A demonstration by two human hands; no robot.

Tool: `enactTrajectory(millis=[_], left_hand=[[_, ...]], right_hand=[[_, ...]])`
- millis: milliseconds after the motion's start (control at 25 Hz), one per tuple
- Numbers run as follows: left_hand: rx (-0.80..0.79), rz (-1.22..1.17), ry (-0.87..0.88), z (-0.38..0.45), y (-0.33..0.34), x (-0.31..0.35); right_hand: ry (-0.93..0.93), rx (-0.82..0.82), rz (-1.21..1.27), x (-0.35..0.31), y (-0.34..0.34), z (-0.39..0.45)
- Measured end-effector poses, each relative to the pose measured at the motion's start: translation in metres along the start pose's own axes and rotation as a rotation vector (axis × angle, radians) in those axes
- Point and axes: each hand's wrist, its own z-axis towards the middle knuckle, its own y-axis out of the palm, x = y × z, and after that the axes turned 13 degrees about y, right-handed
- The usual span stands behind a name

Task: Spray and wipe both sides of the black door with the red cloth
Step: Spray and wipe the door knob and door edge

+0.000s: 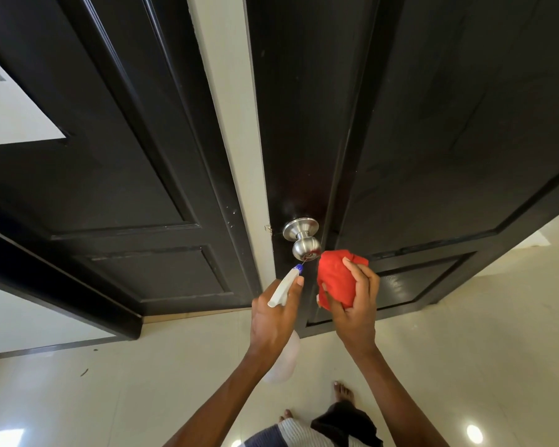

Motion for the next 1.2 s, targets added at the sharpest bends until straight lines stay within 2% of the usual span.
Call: enactTrajectory(millis=[240, 480, 560, 680, 880, 1200], left_hand=[[0.058, -0.027, -0.017, -0.005, -0.005, 0.001], [0.161, -0.083, -0.027, -0.01, -0.026, -0.003], [0.177, -0.083, -0.017, -0.009, -0.032, -0.005], [0.191, -0.08, -0.018, -0.009, -0.036, -0.006], [0.19, -0.088, 0.003, -0.009, -0.036, -0.005], [0.184, -0.063, 0.037, -0.003, -0.034, 0.001]], right_hand=[[-0.096, -0.049, -0.059, 0.005, 0.009, -0.002], [-0.356, -0.022, -0.357, 0.008, 0.037, 0.004], [-0.306, -0.054, -0.441, 0.014, 0.039, 0.004], [-0.157, -0.029, -0.307, 0.017, 0.027, 0.008], [-0.201, -0.011, -0.124, 0.007, 0.005, -0.007], [-0.339, 0.107, -0.332, -0.012, 0.034, 0.015]])
